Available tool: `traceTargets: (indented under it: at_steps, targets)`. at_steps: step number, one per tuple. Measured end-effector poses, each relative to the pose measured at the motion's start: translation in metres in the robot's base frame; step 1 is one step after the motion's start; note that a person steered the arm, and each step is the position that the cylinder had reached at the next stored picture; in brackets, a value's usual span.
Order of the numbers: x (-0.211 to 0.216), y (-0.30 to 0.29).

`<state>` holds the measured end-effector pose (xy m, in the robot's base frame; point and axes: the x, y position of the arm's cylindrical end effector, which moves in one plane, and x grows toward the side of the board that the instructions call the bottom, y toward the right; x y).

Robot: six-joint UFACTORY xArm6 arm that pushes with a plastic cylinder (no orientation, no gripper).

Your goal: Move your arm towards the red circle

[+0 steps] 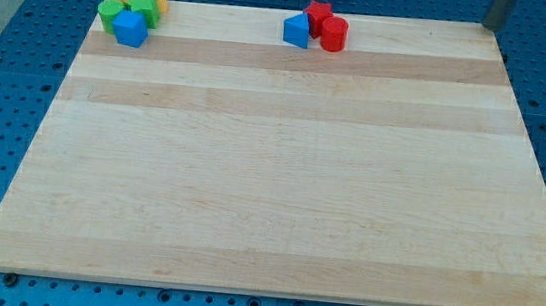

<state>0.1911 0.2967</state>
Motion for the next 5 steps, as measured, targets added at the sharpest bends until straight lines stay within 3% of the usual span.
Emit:
traceTargets:
  at_steps: [2, 3, 4, 5]
  targets:
    - [0.013, -0.001]
    - [0.061, -0.026]
    - [0.075, -0.066]
    - [0.048, -0.126]
